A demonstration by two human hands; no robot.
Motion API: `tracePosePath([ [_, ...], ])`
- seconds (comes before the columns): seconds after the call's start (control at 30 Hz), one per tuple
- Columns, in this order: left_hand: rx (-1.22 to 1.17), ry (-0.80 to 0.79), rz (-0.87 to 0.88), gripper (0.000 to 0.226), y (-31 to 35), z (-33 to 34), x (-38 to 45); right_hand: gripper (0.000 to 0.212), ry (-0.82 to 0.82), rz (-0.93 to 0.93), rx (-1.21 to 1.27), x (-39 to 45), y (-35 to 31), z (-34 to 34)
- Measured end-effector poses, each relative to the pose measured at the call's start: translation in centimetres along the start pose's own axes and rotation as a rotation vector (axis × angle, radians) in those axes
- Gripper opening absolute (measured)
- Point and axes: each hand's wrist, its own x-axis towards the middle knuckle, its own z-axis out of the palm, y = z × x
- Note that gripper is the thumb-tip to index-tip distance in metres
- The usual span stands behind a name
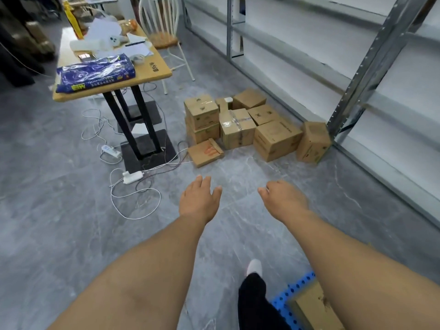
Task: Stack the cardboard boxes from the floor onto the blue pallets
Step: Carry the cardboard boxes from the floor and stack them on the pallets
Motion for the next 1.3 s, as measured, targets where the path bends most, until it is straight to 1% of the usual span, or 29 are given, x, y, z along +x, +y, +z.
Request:
tracePosePath([
  [0.17,0.027,0.032,-0.016,0.061,2.0,-1.2,9.4,0.045,0.015,-0.029,0.022,10.0,0.2,-2.0],
  [0.37,0.05,0.039,-0.038,0.069,6.8,-3.2,21.2,0.034,0.01,-0.055,0.027,22.9,1.4,-6.7],
  [0.43,0.053,0.035,-0.057,0.068,8.2,-3.5,24.7,0.036,0.016,-0.087,0.014,26.8,1.9,-7.8],
  [0.57,0.017,0.043,-0.088,0.061,9.6,-3.9,31.0,0.047,0.016,-0.101,0.005,33.9,2.4,-9.2],
  [0.73,0.014,0.084,-0.151,0.058,9.0,-5.1,38.1,0.051,0.039,-0.144,0.008,41.9,0.9,-9.6],
  [0.87,-0.008,0.086,-0.167,0.06,7.9,-6.0,45.2,0.041,0.018,-0.16,-0.008,49.1,-1.0,-9.8],
  [0.93,-0.054,0.059,-0.198,0.061,7.3,-6.5,49.5,0.038,0.006,-0.148,-0.014,53.2,-2.3,-10.0],
  [1.07,-0.165,0.006,-0.266,0.062,5.9,-8.0,58.6,0.033,-0.033,-0.106,0.008,61.8,-5.8,-10.2],
  [1.2,-0.184,0.0,-0.287,0.061,4.0,-9.5,66.7,0.034,-0.076,-0.118,0.024,69.8,-9.9,-9.8],
  [1.3,-0.153,0.007,-0.316,0.06,2.1,-9.9,72.4,0.032,-0.116,-0.152,0.028,75.4,-12.3,-8.7],
])
